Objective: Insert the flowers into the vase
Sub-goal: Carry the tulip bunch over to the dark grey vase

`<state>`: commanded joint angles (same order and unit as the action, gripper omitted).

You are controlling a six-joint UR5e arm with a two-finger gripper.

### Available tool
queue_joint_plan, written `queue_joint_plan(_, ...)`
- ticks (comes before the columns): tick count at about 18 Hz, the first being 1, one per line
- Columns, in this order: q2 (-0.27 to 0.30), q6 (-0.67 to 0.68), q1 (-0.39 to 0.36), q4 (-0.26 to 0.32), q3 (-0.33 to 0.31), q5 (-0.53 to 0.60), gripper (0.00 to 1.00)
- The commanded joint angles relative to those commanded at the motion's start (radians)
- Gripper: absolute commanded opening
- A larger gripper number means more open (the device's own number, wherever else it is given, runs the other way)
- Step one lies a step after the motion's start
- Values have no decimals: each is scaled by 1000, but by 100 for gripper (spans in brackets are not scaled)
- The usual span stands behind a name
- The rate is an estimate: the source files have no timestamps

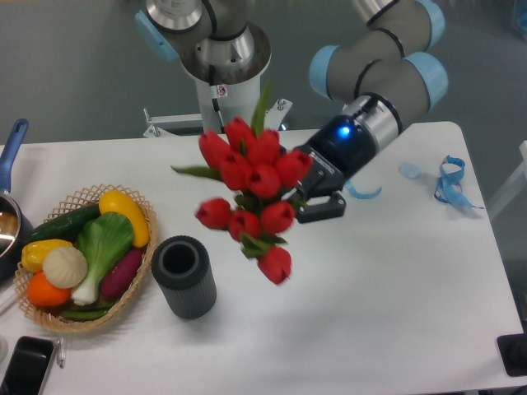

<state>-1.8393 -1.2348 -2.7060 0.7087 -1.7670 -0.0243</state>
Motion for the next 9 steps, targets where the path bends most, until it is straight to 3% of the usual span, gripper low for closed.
queue_joint_plan(3,0,-38,21,0,-22,-86,22)
queue_joint_plan(9,5,-46,89,2,-40,-83,22)
